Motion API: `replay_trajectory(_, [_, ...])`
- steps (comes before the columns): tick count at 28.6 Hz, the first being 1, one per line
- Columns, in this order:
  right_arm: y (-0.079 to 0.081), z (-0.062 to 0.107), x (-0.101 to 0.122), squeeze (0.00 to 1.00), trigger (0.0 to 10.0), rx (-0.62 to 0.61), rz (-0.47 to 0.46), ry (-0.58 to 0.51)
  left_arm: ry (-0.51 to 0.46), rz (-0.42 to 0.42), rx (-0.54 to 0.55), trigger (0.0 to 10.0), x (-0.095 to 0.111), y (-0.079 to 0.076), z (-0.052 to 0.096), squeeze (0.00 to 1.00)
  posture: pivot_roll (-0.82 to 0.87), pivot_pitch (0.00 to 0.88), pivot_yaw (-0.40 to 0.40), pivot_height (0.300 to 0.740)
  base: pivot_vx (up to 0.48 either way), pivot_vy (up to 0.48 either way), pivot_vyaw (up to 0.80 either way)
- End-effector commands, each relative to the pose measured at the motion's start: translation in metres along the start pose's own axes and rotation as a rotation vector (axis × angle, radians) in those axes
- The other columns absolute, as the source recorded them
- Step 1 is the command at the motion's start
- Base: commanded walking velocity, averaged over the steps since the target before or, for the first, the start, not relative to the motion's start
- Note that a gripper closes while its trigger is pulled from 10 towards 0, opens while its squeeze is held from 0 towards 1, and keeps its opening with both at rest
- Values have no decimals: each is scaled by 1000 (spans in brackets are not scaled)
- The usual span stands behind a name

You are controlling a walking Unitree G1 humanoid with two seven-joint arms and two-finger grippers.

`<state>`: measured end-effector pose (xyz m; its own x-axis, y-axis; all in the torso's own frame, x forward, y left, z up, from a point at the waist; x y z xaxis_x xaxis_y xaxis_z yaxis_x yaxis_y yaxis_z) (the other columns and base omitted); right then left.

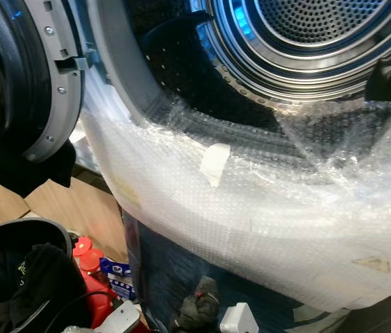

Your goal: Clothes washing

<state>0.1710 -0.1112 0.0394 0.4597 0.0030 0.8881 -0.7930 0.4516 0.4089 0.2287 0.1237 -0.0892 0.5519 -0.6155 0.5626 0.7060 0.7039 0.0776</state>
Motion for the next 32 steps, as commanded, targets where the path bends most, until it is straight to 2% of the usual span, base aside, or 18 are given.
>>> replay_trajectory(1, [8, -1, 19, 0, 0, 22, 43, -47, 20, 29, 61, 10000, -5, 3, -1, 0, -31, 8, -2, 740, 0, 0, 0])
replay_trajectory(6, [16, 0, 37, 0, 0, 30, 86, -92, 31, 69, 39, 10000, -9, -7, -3, 0, -48, 10, -5, 740, 0, 0, 0])
replay_trajectory(7, [27, 4, 49, 0, 0, 58, 107, -123, 34, 69, 22, 10000, -10, -10, -4, 0, -52, 11, 0, 740, 0, 0, 0])
replay_trajectory(12, [44, 10, 71, 0, 0, 93, 168, -155, 41, 98, 37, 10000, -12, -11, -5, 0, -53, 12, 3, 740, 0, 0, 0])
replay_trajectory(13, [48, 6, 89, 0, 0, 100, 214, -199, 39, 133, 43, 10000, -13, -11, -5, 0, -54, 10, 3, 740, 0, 0, 0])
replay_trajectory(15, [53, 2, 106, 0, 0, 114, 247, -251, 37, 161, 44, 10000, -13, -12, -5, 0, -50, 11, -1, 740, 0, 0, 0])
replay_trajectory(17, [55, -1, 121, 0, 0, 120, 272, -308, 36, 167, 42, 10000, -13, -12, -5, 0, -48, 14, -3, 740, 0, 0, 0])
replay_trajectory(18, [59, -4, 137, 0, 0, 124, 301, -361, 35, 166, 40, 10000, -12, -11, -5, 0, -51, 17, -3, 740, 0, 0, 0])
replay_trajectory(20, [60, -4, 138, 0, 0, 124, 301, -362, 35, 165, 40, 10000, -12, -11, -5, 0, -51, 17, -3, 740, 0, 0, 0])
replay_trajectory(22, [68, 0, 160, 0, 0, 154, 317, -451, 24, 158, 51, 10000, -8, -10, -6, 0, -56, 20, -5, 740, 0, 0, 0])
replay_trajectory(25, [63, 1, 176, 0, 0, 106, 353, -498, 23, 183, 56, 10000, -9, -10, -5, 0, -67, 24, 4, 740, 0, 0, 0])
replay_trajectory(29, [70, 4, 190, 0, 0, 130, 347, -576, 20, 191, 60, 10000, -9, -9, -5, 0, -64, 15, 4, 740, 0, 0, 0])
replay_trajectory(30, [73, 7, 199, 0, 0, 142, 330, -636, 20, 191, 58, 10000, -9, -9, -5, 0, -68, 13, 6, 740, 0, 0, 0])
replay_trajectory(32, [74, 8, 201, 0, 0, 146, 323, -652, 19, 192, 57, 10000, -9, -9, -5, 0, -68, 13, 6, 740, 0, 0, 0])
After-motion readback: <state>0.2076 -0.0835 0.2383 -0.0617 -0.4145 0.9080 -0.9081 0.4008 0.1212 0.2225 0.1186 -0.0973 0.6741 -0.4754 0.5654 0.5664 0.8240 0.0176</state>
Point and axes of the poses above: a point about 5 cm out from each wrist's last joint towards the gripper, its own z axis pointing back from the gripper into the wrist, its own x axis along the axis of the wrist's last joint, y = z × x, the point moved 3 cm from there along -z, pointing out of the wrist towards the gripper, and after that the axes turned 7 degrees about -z, right-handed, at the moved point
